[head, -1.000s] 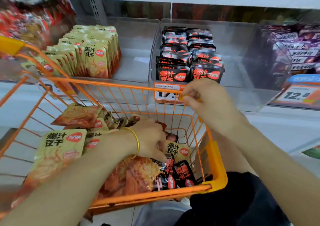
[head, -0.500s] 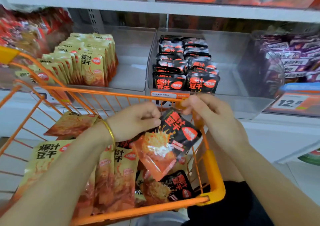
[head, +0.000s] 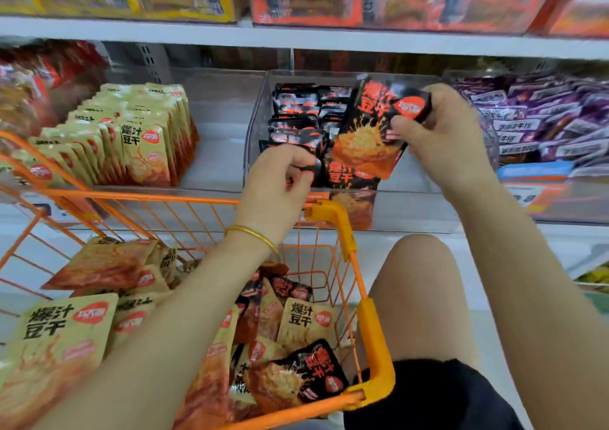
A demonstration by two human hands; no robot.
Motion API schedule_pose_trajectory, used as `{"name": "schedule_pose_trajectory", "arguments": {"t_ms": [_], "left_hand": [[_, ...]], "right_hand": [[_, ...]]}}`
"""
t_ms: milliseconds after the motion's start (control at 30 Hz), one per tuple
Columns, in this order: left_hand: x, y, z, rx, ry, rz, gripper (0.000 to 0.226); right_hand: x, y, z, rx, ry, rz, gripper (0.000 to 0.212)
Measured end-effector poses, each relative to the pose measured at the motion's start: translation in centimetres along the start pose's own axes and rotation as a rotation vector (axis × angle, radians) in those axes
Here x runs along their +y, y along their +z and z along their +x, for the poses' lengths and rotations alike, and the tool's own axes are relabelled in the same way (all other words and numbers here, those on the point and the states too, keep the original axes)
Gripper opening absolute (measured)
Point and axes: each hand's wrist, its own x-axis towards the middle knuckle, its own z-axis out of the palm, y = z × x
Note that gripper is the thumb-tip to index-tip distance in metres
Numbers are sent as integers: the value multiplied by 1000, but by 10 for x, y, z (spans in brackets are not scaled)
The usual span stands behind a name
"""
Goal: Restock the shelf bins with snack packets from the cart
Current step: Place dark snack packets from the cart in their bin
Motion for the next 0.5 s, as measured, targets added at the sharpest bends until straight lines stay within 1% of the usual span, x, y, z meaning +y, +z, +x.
{"name": "schedule_pose_trajectory", "arguments": {"t_ms": [100,133,167,267,333,400,500], "left_hand": [[-11,1,-11,-16,5,52,20],[-14,0,-14,-14,-4,54,21],[-17,-2,-16,-16,-17,50,23],[-22,-5,-18,-34,-44,30,23],[-22,-5,-18,-49,-60,30,21],[-19,-4,-19,-63,-68,27,18],[-15,-4,-20,-94,-82,15,15]], "right_hand": [[16,12,1,-152,10,-174,16],[22,16,-2,-194,11,-259,13],[27,20,-6,-216,18,-330,15],[33,27,-17,-170,20,-421,29],[34,30,-20,-156,18,-479,29],[37,29,-17,-181,26,-539,26],[41,27,-11,-243,88,-592,24]]}}
